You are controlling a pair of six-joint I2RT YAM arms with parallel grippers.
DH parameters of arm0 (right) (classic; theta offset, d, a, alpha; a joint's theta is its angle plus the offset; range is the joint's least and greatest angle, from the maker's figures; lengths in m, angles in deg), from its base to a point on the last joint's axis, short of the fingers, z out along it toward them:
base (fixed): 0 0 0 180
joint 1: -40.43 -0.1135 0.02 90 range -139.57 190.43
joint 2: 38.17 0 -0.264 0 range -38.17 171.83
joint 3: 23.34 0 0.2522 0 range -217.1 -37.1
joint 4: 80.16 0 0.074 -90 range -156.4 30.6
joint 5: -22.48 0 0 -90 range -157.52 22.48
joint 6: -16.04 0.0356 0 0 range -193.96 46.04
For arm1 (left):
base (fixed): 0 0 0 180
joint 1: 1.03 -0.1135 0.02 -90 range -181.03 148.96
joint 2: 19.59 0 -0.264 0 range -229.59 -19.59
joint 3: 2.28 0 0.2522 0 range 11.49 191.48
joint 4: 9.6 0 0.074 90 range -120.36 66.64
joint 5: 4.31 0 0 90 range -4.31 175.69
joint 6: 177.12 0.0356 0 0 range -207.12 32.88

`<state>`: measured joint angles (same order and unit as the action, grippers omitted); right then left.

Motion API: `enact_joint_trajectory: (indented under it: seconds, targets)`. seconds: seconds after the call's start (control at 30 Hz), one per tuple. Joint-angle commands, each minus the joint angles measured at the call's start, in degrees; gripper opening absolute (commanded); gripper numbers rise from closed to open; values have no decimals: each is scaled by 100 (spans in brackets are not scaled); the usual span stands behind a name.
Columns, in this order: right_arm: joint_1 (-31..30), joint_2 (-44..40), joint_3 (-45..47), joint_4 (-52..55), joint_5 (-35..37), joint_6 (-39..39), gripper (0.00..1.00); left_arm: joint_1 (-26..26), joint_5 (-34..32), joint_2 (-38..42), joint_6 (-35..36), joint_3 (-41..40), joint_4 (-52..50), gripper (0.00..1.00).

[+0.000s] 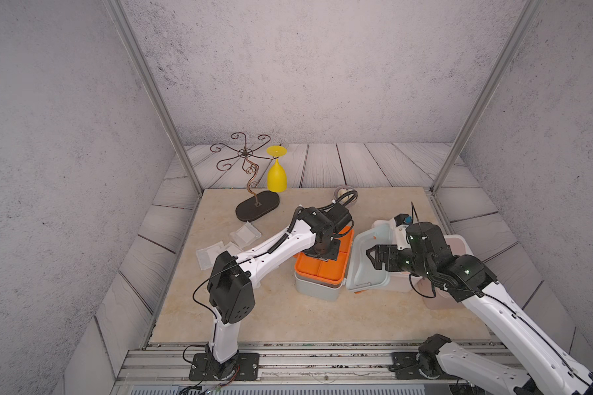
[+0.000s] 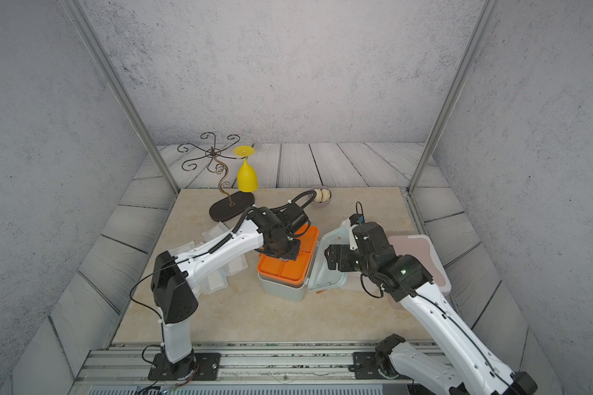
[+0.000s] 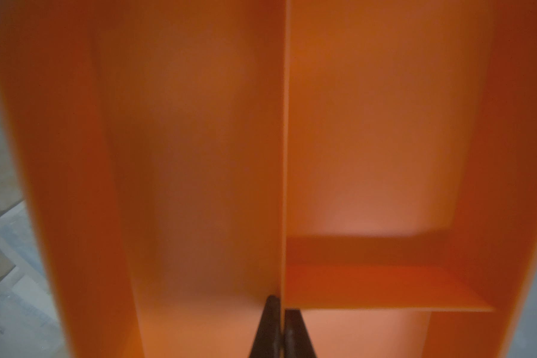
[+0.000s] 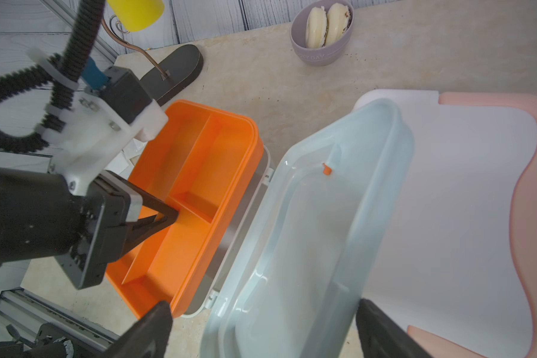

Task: Open first aid kits and take out gauze
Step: Place the compartment layer in the first aid kit.

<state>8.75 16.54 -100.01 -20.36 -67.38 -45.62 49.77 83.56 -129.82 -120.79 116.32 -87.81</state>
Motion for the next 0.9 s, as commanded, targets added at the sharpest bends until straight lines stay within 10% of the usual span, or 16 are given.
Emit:
enact_joint_trajectory:
  seconds: [0.0,0.87]
  targets:
    - [23,-75,69,17,21,-30,94,47,-165,-145,45,-76,-69,0]
    - [33,-84,95,1,-16,-17,94,247,-716,-399,-137,-301,-190,0]
